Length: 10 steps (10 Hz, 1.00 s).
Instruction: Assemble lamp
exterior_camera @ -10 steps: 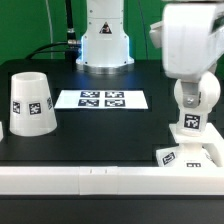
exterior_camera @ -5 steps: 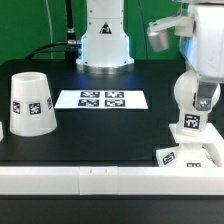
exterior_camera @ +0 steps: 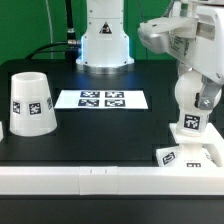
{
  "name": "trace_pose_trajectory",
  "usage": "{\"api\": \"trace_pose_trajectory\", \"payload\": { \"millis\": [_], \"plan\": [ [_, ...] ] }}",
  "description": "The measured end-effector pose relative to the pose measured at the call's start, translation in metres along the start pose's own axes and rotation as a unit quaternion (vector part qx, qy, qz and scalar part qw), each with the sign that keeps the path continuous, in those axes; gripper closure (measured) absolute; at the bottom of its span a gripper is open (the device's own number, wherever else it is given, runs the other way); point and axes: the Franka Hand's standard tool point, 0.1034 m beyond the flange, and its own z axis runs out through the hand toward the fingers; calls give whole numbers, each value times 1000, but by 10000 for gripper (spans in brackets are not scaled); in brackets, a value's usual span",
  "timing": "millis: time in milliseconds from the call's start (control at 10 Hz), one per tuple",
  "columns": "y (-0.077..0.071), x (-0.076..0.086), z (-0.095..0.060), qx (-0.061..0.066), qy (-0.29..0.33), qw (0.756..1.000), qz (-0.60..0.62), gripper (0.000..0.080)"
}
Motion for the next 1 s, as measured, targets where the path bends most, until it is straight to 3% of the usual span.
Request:
{"api": "trace_pose_trajectory", "payload": {
  "millis": [300, 600, 1000],
  "plan": [
    [0, 0, 0, 0, 0, 1000, 15, 223],
    [-2, 1, 0, 4, 1, 986, 166, 223],
    [-3, 3, 0, 7, -1, 932, 362, 223]
  ]
}}
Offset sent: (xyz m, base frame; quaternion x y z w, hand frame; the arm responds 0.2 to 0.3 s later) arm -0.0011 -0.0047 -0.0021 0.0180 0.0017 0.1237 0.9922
